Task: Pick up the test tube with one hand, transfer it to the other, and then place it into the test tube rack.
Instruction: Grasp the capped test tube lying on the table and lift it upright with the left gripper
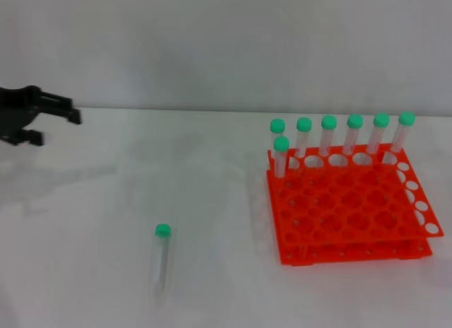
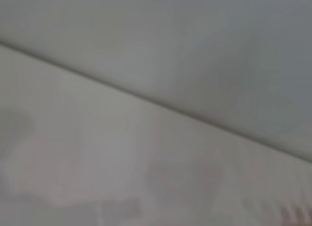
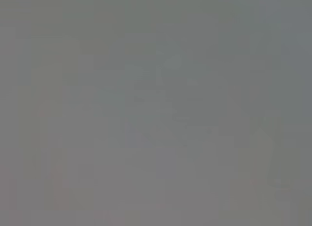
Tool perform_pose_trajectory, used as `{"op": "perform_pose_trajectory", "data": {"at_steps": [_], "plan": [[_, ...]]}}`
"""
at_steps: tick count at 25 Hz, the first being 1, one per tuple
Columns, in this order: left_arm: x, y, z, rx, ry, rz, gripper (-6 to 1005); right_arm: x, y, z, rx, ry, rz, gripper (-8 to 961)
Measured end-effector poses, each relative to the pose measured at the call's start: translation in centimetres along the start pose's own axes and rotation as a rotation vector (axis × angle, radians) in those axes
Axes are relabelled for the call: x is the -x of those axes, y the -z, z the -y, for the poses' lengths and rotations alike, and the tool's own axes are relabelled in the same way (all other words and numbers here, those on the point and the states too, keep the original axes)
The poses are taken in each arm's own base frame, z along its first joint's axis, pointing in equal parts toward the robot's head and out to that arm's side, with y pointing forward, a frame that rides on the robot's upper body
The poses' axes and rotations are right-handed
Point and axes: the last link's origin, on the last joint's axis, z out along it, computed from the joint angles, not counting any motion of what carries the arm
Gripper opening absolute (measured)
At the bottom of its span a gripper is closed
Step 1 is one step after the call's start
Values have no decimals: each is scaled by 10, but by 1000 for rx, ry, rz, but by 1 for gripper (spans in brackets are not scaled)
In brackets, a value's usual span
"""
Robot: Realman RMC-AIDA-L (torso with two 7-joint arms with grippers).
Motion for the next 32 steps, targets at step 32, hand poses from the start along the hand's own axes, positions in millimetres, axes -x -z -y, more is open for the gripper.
{"op": "perform_pose_trajectory", "data": {"at_steps": [32], "plan": [[52,-52,-54,-161,23,575,874,8,-16,-13,30,5,24,809]]}}
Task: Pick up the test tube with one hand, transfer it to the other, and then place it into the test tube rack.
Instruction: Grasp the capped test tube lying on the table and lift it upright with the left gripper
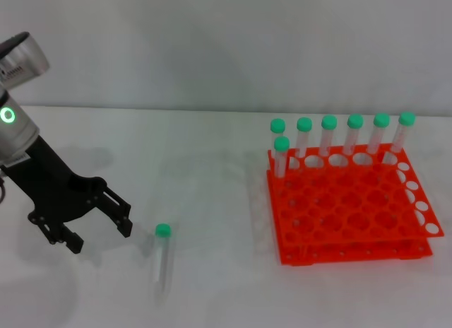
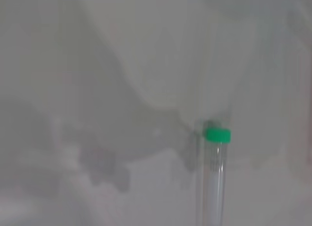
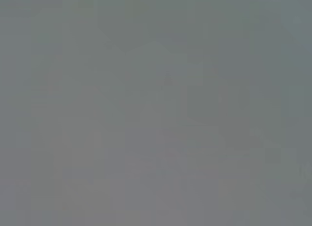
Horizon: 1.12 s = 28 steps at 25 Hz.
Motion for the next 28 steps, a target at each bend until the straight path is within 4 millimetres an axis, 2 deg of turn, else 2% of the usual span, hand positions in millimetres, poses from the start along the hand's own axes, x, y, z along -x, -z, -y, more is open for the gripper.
{"op": "perform_pose_trajectory", "data": {"at_steps": [9,14,18,25,28], "plan": [[-13,-27,-11,-3,-11,-41,873,3,-8,-1,4,1,0,808],[-10,-41,-22,7,-23,-9,872,5,-13,-1,7,11,-4,808],[-10,-47,-22,10,-21,-10,872,6,-14,-1,7,14,-1,808],[-8,-51,-20,12,-11,-3,728,7,-18,-3,11,14,1,808],[-7,-58,-20,12,-9,6,679,7,-18,-3,11,15,0,808]]}}
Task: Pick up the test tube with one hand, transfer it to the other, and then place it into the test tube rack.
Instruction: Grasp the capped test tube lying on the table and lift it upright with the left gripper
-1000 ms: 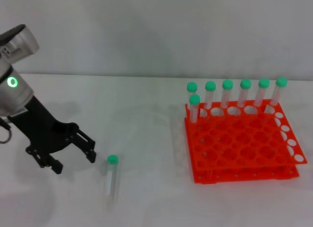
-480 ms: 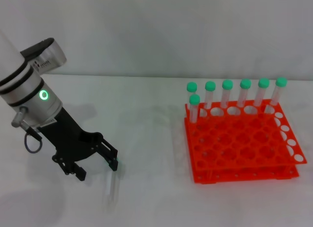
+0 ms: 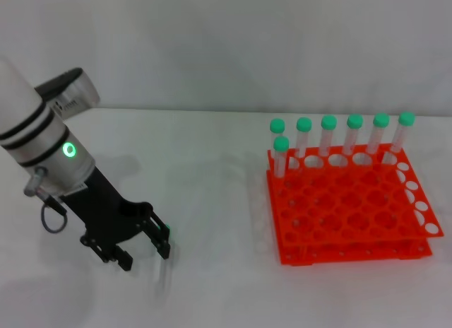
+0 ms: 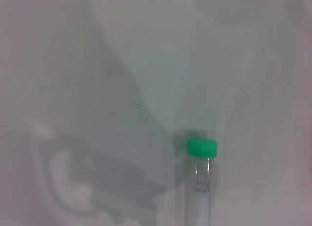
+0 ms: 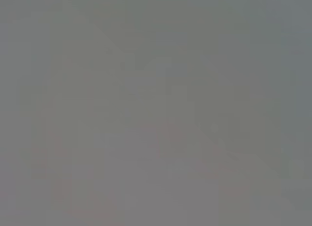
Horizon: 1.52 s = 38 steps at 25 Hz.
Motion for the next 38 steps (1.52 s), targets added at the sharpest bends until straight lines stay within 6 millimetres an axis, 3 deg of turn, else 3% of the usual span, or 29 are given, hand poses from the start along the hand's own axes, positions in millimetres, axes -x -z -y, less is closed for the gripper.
{"op": "perform_pose_trajectory", "data": {"at_steps": [20,27,38], "plan": [[8,-21,7,1,26,28,679,-2,2,0,3,3,-6,807],[8,-25,16,-3,45,11,639,-2,3,0,0,2,-8,808],[5,-28,12,0,37,-11,582,-1,0,0,2,2,-5,803]]}}
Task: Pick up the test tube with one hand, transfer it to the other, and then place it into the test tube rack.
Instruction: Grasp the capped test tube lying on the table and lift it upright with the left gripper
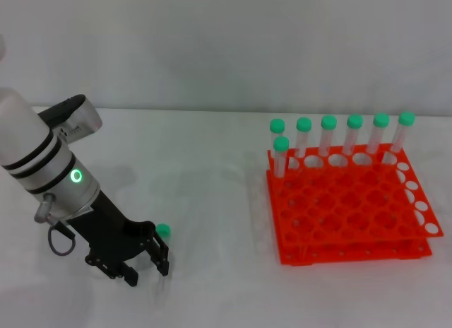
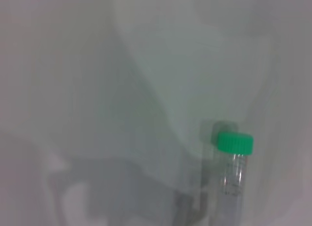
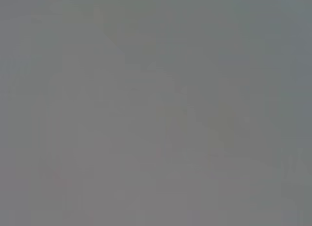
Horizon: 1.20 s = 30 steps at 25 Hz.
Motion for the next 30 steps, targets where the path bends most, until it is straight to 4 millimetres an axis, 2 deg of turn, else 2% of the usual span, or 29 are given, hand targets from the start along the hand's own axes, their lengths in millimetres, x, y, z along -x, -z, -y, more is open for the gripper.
{"op": "perform_pose_trajectory", "data": {"at_steps": [30], "plan": [[-4,-8,-4,-8,-9,-27,552,2,-5,-3,4,-4,1,788]]}}
